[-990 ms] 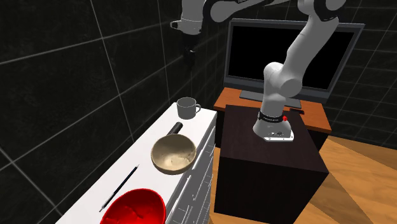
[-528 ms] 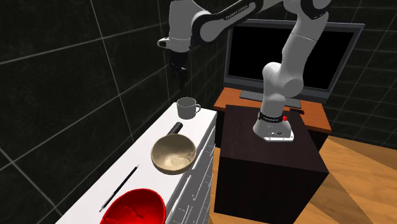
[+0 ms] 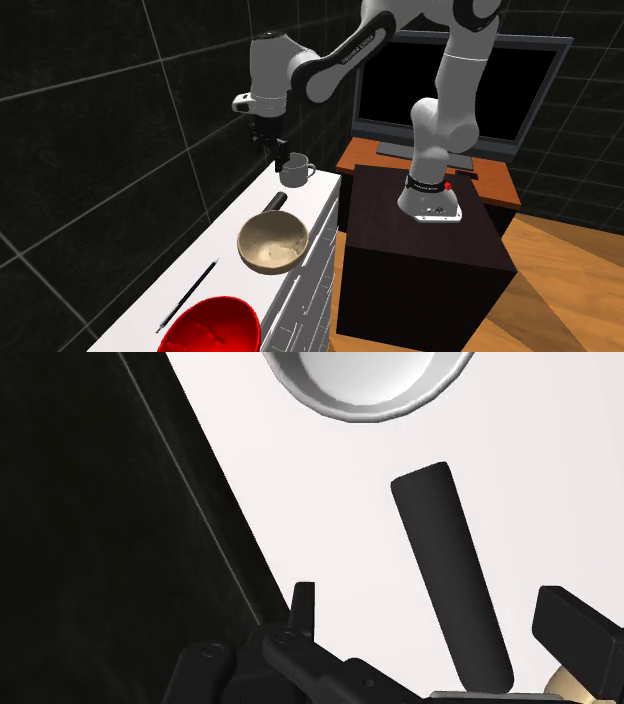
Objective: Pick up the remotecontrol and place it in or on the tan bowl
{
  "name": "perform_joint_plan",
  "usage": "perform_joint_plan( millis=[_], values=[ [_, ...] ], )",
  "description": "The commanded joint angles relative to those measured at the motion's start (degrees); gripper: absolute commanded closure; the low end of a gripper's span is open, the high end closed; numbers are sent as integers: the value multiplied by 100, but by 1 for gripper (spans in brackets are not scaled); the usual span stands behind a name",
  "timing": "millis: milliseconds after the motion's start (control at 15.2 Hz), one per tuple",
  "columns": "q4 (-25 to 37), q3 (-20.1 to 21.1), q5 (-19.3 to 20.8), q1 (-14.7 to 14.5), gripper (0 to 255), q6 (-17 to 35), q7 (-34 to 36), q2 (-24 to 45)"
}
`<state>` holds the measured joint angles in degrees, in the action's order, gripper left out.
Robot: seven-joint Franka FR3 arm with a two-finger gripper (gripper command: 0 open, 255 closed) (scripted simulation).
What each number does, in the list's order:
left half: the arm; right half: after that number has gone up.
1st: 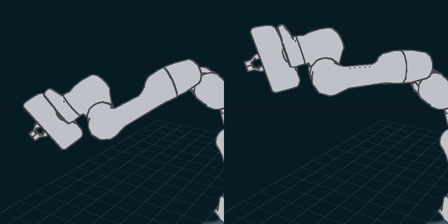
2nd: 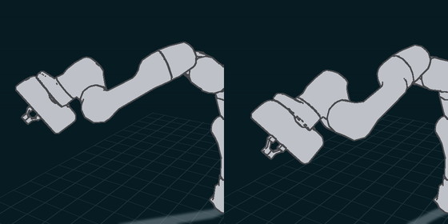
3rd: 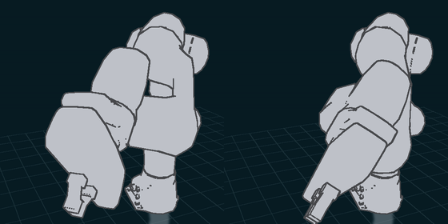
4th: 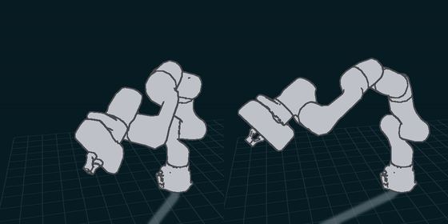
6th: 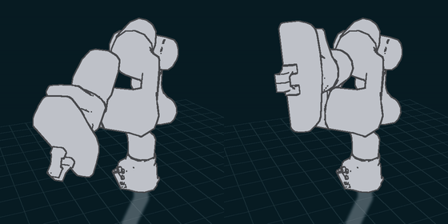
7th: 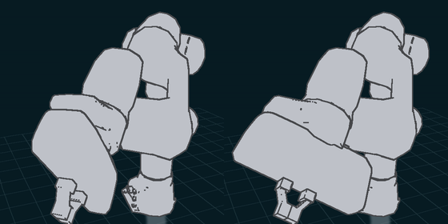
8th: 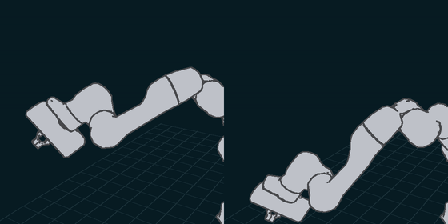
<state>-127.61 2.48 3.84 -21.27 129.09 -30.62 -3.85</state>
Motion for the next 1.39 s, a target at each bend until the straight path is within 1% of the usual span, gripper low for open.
perform_joint_plan(
  millis=[0,462,990,1320],
  values=[
    [103,93,23,-102,0,174,-188,312],
    [333,435,196,-437,0,706,-755,1224],
    [260,407,335,-464,0,1240,-697,1700],
    [259,398,332,-472,0,1241,-699,1700]
  ],
)
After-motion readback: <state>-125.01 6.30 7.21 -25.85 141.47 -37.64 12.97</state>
